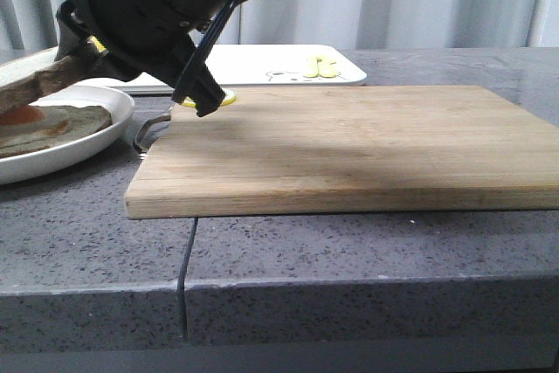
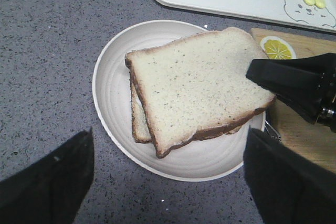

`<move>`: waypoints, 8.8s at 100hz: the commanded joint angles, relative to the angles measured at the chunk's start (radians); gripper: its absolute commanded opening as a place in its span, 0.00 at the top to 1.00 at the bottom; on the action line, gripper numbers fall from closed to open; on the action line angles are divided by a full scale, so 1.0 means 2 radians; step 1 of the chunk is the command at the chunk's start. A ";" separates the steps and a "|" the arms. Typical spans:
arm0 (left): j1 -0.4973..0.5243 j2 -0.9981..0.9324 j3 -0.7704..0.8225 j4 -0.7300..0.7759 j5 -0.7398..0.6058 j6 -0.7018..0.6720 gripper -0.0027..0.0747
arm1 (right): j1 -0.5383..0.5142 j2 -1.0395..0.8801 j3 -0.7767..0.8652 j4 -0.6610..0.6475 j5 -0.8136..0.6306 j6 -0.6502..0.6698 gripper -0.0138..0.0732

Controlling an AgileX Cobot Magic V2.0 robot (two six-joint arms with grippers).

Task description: Place bread and move sandwich to tray

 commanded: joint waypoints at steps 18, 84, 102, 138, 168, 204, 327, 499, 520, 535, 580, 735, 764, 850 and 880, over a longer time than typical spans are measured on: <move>0.002 -0.002 -0.019 -0.012 -0.034 0.001 0.26 | -0.001 -0.027 -0.019 0.002 -0.009 -0.013 0.39; 0.002 -0.002 -0.019 -0.012 -0.034 0.001 0.26 | -0.034 -0.094 -0.019 -0.081 -0.027 -0.013 0.32; 0.002 -0.002 -0.019 -0.012 -0.034 0.001 0.26 | -0.062 -0.169 -0.019 -0.218 -0.015 -0.013 0.32; 0.002 -0.002 -0.019 -0.012 -0.034 0.001 0.26 | -0.160 -0.302 -0.017 -0.543 0.105 0.118 0.32; 0.002 -0.002 -0.019 -0.012 -0.034 0.001 0.26 | -0.262 -0.424 0.072 -0.798 0.150 0.281 0.32; 0.002 -0.002 -0.019 -0.012 -0.034 0.001 0.26 | -0.357 -0.619 0.253 -0.913 0.147 0.321 0.32; 0.002 -0.002 -0.019 -0.012 -0.034 0.001 0.26 | -0.357 -0.737 0.371 -0.916 0.148 0.325 0.32; 0.068 0.197 -0.019 0.006 -0.098 -0.038 0.26 | -0.357 -0.737 0.371 -0.916 0.149 0.325 0.32; 0.068 0.224 -0.019 -0.013 -0.114 -0.038 0.26 | -0.357 -0.737 0.371 -0.916 0.148 0.325 0.32; 0.068 0.246 -0.019 -0.021 -0.119 -0.038 0.26 | -0.357 -0.737 0.371 -0.916 0.148 0.325 0.32; 0.067 0.298 -0.019 -0.053 -0.127 -0.038 0.26 | -0.357 -0.737 0.371 -0.916 0.148 0.325 0.32; 0.067 0.231 -0.049 -0.183 -0.123 -0.034 0.99 | -0.357 -0.737 0.371 -0.916 0.147 0.325 0.33; 0.067 0.263 -0.105 -0.299 -0.112 0.025 0.99 | -0.357 -0.737 0.371 -0.916 0.147 0.325 0.33; -0.029 0.576 -0.443 -0.310 -0.060 0.011 0.99 | -0.357 -0.737 0.371 -0.913 0.151 0.325 0.33; -0.049 0.657 -0.542 -0.266 -0.039 -0.036 0.99 | -0.357 -0.737 0.371 -0.913 0.158 0.325 0.33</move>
